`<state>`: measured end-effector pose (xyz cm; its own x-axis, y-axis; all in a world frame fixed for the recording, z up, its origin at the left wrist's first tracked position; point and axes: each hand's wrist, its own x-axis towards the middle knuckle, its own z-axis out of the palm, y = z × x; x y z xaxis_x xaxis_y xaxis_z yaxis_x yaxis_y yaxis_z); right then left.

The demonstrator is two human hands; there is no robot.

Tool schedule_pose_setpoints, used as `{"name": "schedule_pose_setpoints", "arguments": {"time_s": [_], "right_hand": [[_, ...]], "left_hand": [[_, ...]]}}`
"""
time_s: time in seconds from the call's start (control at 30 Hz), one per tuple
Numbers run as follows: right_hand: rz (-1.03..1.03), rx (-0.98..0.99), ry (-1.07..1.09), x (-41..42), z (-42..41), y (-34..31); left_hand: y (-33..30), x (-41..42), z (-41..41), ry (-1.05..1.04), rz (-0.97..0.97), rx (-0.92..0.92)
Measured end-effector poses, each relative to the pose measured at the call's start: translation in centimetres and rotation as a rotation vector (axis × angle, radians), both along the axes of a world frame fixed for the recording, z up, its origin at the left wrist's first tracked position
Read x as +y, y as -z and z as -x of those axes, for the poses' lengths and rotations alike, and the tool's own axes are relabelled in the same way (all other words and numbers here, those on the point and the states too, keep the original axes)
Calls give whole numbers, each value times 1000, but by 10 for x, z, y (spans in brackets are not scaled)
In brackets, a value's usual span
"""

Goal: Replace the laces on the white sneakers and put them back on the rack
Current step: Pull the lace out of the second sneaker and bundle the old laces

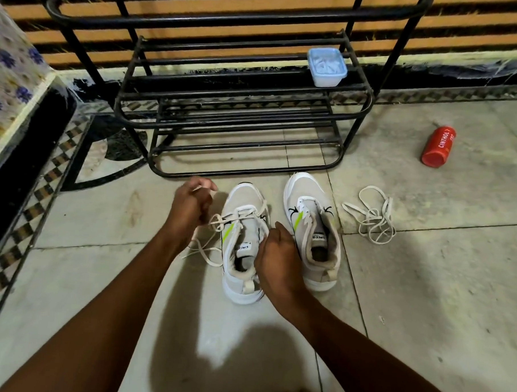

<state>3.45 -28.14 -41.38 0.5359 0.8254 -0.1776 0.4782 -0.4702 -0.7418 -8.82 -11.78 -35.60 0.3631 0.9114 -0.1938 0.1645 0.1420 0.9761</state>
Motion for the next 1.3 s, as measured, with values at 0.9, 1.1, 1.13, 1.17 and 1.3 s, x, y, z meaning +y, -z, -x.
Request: {"name": "schedule_pose_setpoints", "arguments": {"time_s": [0.9,1.1,1.13,1.17,1.3], "right_hand": [[-26,-44,9,-2,-1,7],[-53,10,128,3,5,-14],[-13,-27,98,4,6,-17],[-2,-120,54,3,6,-13],[72,-355,-12,6,3,-17]], "left_hand": [[-40,17,-9,-101,-499,-25],[-12,11,-10,635,-1185,854],[-13,11,-12,570,-1205,857],[-16,11,-15,467,-1189,835],[-19,5,-21,28,-933,671]]}}
